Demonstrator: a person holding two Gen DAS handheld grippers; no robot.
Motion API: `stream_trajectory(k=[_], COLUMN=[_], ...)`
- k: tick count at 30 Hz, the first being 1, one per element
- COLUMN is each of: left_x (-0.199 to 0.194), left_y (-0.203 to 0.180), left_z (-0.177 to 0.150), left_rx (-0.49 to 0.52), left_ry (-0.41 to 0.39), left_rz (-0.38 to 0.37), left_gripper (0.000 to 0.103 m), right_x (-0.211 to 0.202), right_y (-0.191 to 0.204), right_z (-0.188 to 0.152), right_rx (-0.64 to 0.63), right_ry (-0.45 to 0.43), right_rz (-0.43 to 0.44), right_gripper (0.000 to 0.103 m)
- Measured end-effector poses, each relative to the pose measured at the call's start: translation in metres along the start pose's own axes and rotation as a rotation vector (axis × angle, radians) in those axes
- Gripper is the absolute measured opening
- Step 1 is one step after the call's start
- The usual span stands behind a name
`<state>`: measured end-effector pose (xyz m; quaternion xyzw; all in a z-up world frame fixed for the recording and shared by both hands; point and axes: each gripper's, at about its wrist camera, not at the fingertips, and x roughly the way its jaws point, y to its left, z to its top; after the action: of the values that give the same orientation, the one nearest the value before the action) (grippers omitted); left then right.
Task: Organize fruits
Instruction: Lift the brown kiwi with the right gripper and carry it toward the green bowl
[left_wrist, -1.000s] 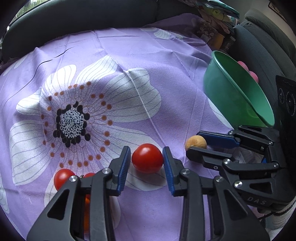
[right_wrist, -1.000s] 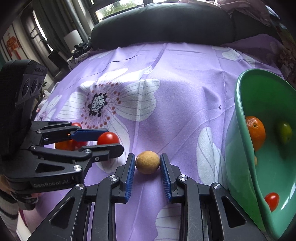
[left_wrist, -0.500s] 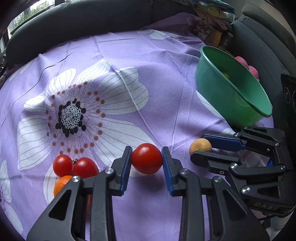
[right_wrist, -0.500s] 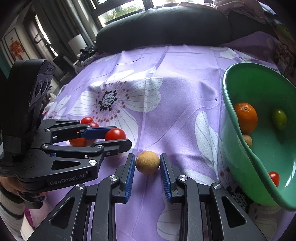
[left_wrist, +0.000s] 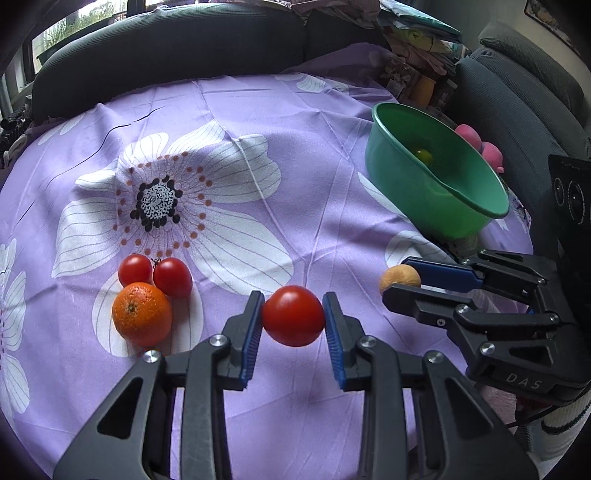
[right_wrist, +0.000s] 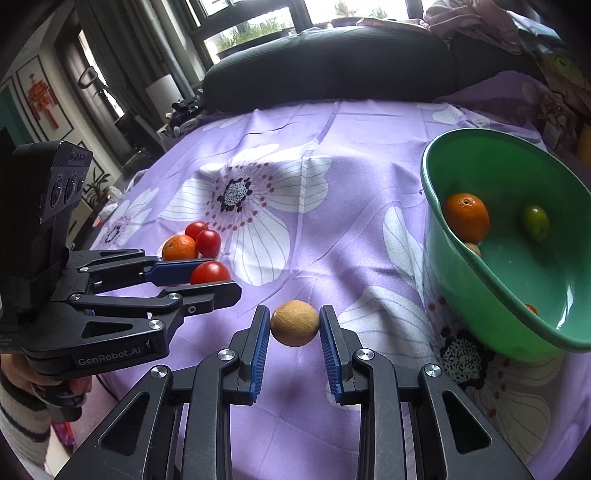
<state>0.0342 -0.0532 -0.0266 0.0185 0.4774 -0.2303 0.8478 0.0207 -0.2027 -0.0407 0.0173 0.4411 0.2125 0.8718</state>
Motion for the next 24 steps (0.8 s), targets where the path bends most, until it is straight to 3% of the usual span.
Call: stream_trajectory(k=[24], left_x=[-0.040], left_y=[-0.016], left_z=[-0.016], left_rx=[-0.040], left_ry=[-0.079], left_rz=[-0.017], left_gripper=[0.032], right_x=[-0.040], right_y=[0.024], right_z=[-0.006], right_rx=[-0.037], right_ry=[-0.083], right_rz=[0.016], right_gripper=[0.030])
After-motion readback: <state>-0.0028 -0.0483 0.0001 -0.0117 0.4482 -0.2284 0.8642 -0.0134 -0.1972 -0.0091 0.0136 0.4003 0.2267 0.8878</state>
